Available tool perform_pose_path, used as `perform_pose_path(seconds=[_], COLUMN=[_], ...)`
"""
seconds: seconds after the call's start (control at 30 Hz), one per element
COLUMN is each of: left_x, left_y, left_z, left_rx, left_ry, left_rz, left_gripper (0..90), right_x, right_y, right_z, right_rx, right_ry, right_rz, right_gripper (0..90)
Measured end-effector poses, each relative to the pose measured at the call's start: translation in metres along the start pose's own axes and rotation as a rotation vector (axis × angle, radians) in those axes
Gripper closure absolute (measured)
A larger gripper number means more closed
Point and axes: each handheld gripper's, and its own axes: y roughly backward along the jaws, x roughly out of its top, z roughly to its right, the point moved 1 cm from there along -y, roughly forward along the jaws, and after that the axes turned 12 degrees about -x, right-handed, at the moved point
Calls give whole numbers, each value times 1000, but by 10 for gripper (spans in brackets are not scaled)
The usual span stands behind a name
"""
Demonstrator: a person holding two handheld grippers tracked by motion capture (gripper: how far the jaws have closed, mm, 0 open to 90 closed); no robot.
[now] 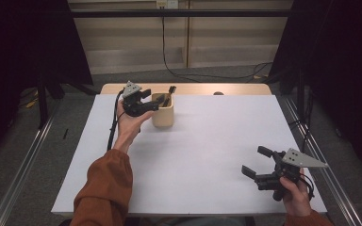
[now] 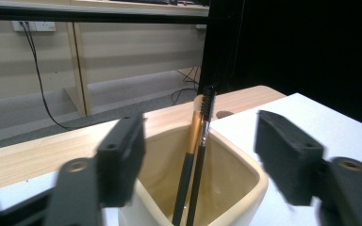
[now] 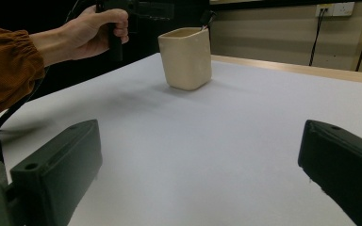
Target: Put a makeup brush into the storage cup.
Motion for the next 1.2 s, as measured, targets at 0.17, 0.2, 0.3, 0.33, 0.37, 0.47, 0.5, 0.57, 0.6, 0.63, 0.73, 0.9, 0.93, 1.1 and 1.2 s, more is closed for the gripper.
perform_pose_path(seconds=[0.17,0.2,0.3,0.33,0.37,0.47,0.5,0.57,0.6,0.63,0.73,0.9,0.93,1.1,1.2], left_x=[2,2,2,2,2,2,2,4,4,4,4,6,6,12,14], left_y=[3,4,5,6,7,7,8,9,10,10,15,23,25,35,39], left_z=[3,3,3,4,4,6,7,8,9,10,11,12,14,20,23], left_rx=[-15,-27,-21,-20,-27,-25,-26,-34,-42,-52,-76,-75,-67,-65,-66], left_ry=[2,1,11,10,5,6,3,9,2,1,-29,-17,-17,-39,-54], left_rz=[-4,-8,-10,-6,-5,-10,-11,-7,-8,-10,-13,-15,-13,1,-8], left_gripper=[84,41,14,14,15,15,14,13,13,13,13,22,22,27,31], right_x=[0,0,0,0,0,-1,-1,-1,-1,-1,-1,-1,-1,-1,-1], right_y=[-1,-1,-2,-2,-2,-2,-2,-2,-2,-2,-2,-2,-2,0,-1], right_z=[0,0,0,0,0,1,2,2,2,2,2,3,3,3,4], right_rx=[-3,-3,-2,-2,-2,-5,-5,-7,-7,-8,-8,-12,-13,-20,-29], right_ry=[0,0,0,-1,0,1,-2,-4,-4,-4,-3,-7,-10,-16,-24], right_rz=[-2,-2,-5,-5,-3,-4,-4,-6,-6,-6,-6,-9,-9,-8,-6], right_gripper=[0,0,0,0,0,0,0,0,0,0,0,0,0,0,0])
